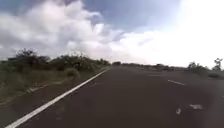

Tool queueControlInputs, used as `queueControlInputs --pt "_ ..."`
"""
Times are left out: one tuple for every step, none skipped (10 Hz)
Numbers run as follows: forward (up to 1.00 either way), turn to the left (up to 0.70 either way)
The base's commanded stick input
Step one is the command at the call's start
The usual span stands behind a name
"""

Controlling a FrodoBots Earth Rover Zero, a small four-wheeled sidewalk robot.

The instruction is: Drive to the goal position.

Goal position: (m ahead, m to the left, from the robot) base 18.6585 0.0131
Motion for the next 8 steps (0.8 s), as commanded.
queueControlInputs --pt "1.00 0.00" --pt "1.00 0.00" --pt "1.00 0.00" --pt "1.00 0.00" --pt "1.00 0.00" --pt "1.00 0.00" --pt "1.00 0.00" --pt "1.00 0.00"
